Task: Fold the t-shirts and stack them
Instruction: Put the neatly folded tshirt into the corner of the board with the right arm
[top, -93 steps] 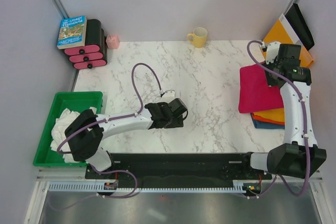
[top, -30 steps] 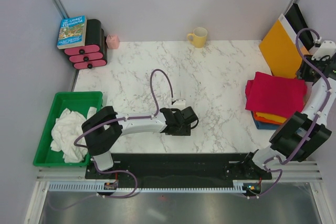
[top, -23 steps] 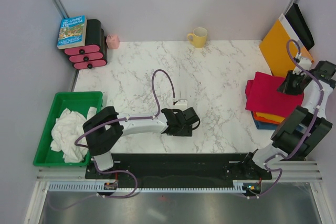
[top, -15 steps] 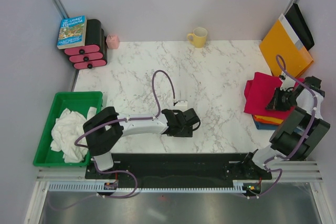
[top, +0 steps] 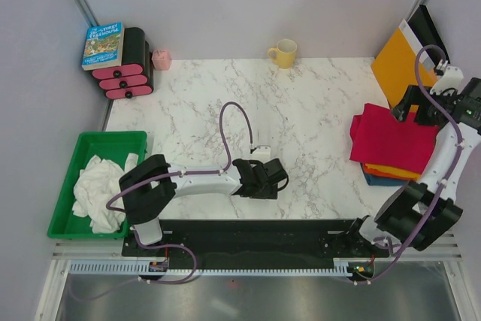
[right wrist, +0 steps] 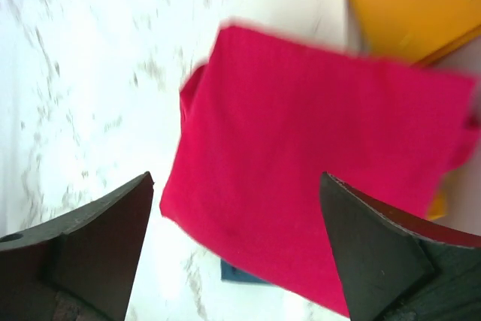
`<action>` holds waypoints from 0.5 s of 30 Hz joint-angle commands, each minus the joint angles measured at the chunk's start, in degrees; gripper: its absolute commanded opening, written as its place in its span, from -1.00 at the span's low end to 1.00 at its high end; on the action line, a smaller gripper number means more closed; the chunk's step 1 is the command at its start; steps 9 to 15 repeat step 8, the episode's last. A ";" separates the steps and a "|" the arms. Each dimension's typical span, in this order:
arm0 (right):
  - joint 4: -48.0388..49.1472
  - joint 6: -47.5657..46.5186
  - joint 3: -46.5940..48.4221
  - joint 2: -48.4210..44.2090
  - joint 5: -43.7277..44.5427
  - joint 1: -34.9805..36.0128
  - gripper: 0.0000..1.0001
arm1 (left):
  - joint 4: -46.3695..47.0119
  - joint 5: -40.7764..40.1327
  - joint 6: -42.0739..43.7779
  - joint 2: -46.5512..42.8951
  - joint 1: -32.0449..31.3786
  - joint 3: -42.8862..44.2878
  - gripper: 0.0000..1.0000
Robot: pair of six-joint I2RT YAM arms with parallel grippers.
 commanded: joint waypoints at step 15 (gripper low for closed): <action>5.84 5.61 1.80 -11.45 0.68 12.01 0.96 | -0.57 -4.07 -4.54 -4.53 -2.50 -0.53 0.49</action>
